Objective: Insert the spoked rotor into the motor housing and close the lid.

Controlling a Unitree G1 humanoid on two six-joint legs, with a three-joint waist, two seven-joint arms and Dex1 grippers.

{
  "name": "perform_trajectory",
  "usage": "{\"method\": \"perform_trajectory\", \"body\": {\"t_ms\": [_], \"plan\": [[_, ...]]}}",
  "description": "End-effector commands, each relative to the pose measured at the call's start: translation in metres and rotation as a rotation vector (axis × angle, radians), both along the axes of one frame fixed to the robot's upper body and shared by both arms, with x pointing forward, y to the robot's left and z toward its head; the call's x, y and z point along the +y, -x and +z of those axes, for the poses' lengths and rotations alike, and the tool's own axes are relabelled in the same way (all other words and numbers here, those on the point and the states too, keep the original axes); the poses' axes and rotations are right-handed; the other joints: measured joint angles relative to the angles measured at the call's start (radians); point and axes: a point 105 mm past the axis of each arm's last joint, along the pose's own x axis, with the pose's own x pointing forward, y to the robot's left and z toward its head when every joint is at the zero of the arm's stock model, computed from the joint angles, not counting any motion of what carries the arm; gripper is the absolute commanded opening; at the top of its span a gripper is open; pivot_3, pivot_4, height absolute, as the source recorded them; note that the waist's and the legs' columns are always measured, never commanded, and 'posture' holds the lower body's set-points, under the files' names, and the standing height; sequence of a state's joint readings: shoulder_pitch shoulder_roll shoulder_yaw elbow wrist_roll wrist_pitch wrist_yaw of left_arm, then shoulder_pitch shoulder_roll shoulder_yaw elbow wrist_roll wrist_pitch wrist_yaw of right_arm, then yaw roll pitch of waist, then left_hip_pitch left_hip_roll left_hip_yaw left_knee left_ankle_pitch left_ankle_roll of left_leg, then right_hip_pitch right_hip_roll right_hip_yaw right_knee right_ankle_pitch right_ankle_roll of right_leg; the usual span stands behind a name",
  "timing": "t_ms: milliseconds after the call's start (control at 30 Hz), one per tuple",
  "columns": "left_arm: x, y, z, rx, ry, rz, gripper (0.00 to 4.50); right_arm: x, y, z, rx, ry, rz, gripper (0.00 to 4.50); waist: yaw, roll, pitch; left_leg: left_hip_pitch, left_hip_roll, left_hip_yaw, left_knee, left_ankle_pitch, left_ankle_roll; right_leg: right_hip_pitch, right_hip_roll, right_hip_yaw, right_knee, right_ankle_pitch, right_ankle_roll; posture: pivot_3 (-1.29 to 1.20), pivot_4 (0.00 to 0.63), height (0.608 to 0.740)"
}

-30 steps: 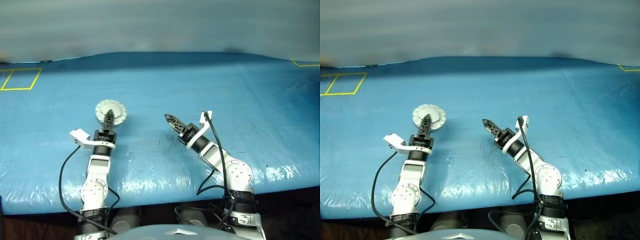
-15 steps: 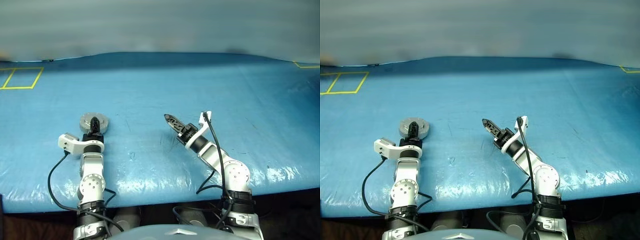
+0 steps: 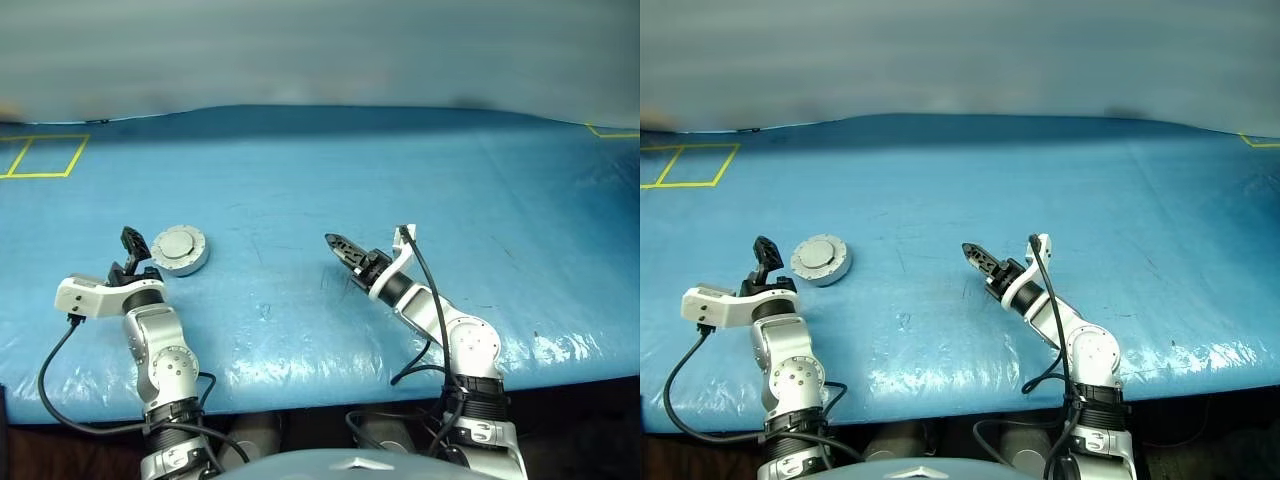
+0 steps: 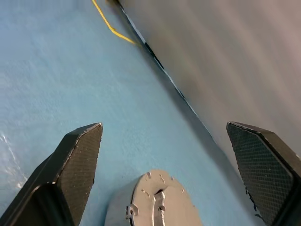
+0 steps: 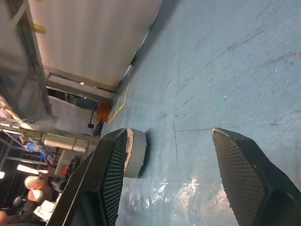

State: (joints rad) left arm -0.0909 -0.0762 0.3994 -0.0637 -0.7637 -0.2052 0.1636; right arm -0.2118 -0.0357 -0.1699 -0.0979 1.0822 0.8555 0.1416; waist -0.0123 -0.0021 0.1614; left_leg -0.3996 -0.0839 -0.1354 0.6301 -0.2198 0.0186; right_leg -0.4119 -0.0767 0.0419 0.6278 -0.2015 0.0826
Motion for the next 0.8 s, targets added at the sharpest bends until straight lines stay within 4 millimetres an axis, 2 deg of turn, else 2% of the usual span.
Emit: {"method": "perform_trajectory", "body": {"t_ms": [33, 100, 167, 267, 333, 367, 500, 567, 667, 700, 767, 800], "plan": [[-0.018, 0.002, 0.043, -0.178, -0.161, -0.082, 4.48, -0.006, -0.001, 0.032, -0.254, 0.061, -0.039, 3.05, -0.001, 0.000, 0.000, 0.000, 0.000, 0.000, 0.000, 0.000, 0.000, 0.000, 0.000, 0.000, 0.000, 0.000, 0.000, 0.00, 0.150, 0.740], [-0.033, 0.002, 0.061, -0.263, -0.261, -0.166, 4.48, -0.010, 0.001, 0.041, -0.406, 0.173, -0.052, 3.05, -0.002, 0.000, 0.000, 0.000, 0.000, 0.003, 0.000, 0.000, 0.000, 0.000, 0.000, 0.000, 0.000, 0.000, 0.001, 0.00, 0.150, 0.740], [-0.048, 0.005, 0.078, -0.379, -0.281, -0.260, 4.48, -0.016, 0.002, 0.041, -0.480, 0.278, -0.050, 3.05, -0.003, 0.000, 0.000, 0.000, 0.000, 0.003, 0.001, 0.000, 0.000, 0.000, 0.000, 0.000, 0.000, 0.001, 0.001, 0.00, 0.150, 0.740], [-0.093, 0.006, 0.092, -0.461, -0.364, -0.577, 4.48, -0.028, 0.001, 0.035, -0.538, 0.403, -0.030, 3.05, -0.007, 0.000, 0.000, 0.000, 0.000, 0.004, 0.001, 0.000, -0.001, 0.000, 0.000, 0.000, 0.000, 0.000, 0.001, 0.00, 0.150, 0.740], [-0.135, 0.005, 0.074, -0.324, -0.621, -0.829, 4.48, -0.041, -0.003, 0.026, -0.531, 0.526, -0.024, 3.05, -0.010, 0.000, 0.000, 0.001, 0.001, 0.004, 0.000, 0.000, -0.001, 0.001, 0.001, 0.001, 0.000, 0.000, 0.001, 0.00, 0.150, 0.740], [-0.148, 0.006, 0.063, -0.259, -0.714, -0.914, 4.48, -0.045, -0.004, 0.023, -0.539, 0.594, -0.019, 3.05, -0.011, 0.001, -0.001, 0.003, 0.002, 0.004, 0.000, 0.000, -0.001, 0.002, 0.002, 0.001, 0.001, 0.000, 0.000, 0.00, 0.150, 0.740], [-0.177, 0.011, 0.019, -0.044, -1.013, -1.158, 4.48, -0.056, -0.004, 0.004, -0.614, 0.918, 0.076, 3.05, -0.016, 0.001, 0.000, 0.004, 0.005, 0.007, 0.000, 0.001, -0.001, 0.001, 0.005, 0.004, 0.001, -0.003, -0.001, 0.00, 0.150, 0.740], [-0.184, 0.013, 0.004, 0.016, -1.111, -1.223, 4.48, -0.060, -0.005, -0.001, -0.629, 0.980, 0.093, 3.05, -0.016, 0.001, 0.000, 0.005, 0.006, 0.009, -0.001, 0.001, -0.002, 0.001, 0.006, 0.004, 0.001, -0.003, -0.001, 0.00, 0.150, 0.740], [-0.190, 0.015, -0.020, 0.097, -1.236, -1.299, 4.50, -0.068, -0.009, -0.001, -0.626, 0.994, 0.062, 3.60, -0.014, 0.001, 0.000, 0.005, 0.008, 0.009, -0.001, 0.001, -0.002, 0.000, 0.007, 0.005, 0.001, -0.002, -0.002, 0.00, 0.150, 0.740], [-0.190, 0.014, -0.025, 0.116, -1.260, -1.291, 4.50, -0.070, -0.010, 0.001, -0.627, 0.999, 0.045, 3.90, -0.013, 0.001, 0.000, 0.005, 0.008, 0.008, -0.001, 0.001, -0.002, 0.000, 0.007, 0.005, 0.001, -0.002, -0.002, 0.00, 0.150, 0.740], [-0.190, 0.011, -0.027, 0.126, -1.271, -1.271, 4.50, -0.073, -0.012, 0.003, -0.625, 1.005, 0.015, 4.47, -0.011, 0.001, 0.000, 0.005, 0.007, 0.007, -0.001, 0.001, -0.002, 0.000, 0.006, 0.006, 0.001, -0.002, -0.002, 0.00, 0.150, 0.740], [-0.191, 0.012, -0.027, 0.121, -1.264, -1.283, 4.50, -0.073, -0.011, 0.003, -0.621, 0.987, 0.014, 4.47, -0.010, 0.001, 0.000, 0.004, 0.007, 0.007, -0.001, 0.001, -0.002, 0.000, 0.006, 0.006, 0.001, -0.001, -0.001, 0.00, 0.150, 0.740]]}}
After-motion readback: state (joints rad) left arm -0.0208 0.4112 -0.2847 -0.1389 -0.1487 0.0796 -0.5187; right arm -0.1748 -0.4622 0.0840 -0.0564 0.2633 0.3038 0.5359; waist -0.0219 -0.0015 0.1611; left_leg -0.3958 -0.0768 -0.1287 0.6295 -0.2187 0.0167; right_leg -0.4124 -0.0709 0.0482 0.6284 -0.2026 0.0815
